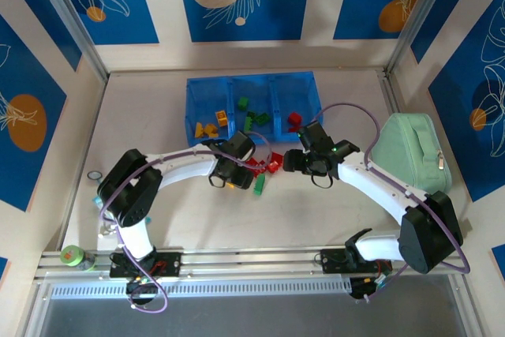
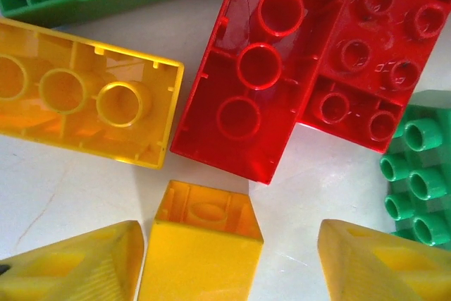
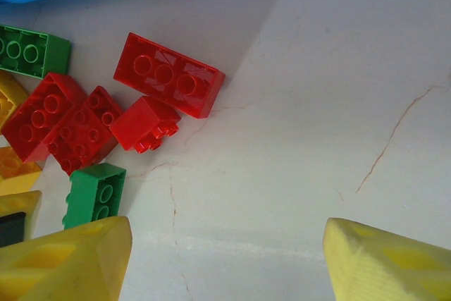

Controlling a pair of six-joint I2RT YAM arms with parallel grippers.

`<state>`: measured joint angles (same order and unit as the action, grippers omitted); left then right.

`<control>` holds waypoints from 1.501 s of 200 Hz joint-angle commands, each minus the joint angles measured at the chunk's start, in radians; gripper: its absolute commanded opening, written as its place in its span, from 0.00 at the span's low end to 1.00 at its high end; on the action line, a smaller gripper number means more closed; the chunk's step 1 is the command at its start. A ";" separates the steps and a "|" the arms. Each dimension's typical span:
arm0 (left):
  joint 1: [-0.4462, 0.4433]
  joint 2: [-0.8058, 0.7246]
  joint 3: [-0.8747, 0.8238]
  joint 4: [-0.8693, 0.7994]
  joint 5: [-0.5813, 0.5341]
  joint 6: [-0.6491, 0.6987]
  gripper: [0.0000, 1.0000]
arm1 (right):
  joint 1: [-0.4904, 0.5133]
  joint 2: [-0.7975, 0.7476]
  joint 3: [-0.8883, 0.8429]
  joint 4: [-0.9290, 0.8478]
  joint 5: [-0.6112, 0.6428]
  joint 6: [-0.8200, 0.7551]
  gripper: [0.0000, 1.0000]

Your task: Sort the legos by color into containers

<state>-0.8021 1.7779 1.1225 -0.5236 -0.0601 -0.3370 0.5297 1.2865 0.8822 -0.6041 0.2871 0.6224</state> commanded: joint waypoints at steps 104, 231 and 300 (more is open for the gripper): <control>0.052 -0.085 0.002 -0.058 -0.078 -0.033 0.38 | -0.006 -0.026 -0.022 0.006 -0.017 0.020 0.73; 0.333 -0.153 0.169 -0.025 -0.028 -0.004 0.29 | -0.010 -0.037 -0.036 0.007 -0.024 0.026 0.73; 0.397 -0.006 0.370 -0.042 -0.066 0.028 0.39 | -0.003 -0.043 -0.036 0.001 -0.037 0.028 0.73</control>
<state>-0.4244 1.7000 1.4281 -0.5541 -0.1051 -0.3309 0.5232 1.2713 0.8547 -0.5911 0.2798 0.6338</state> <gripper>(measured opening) 0.305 0.726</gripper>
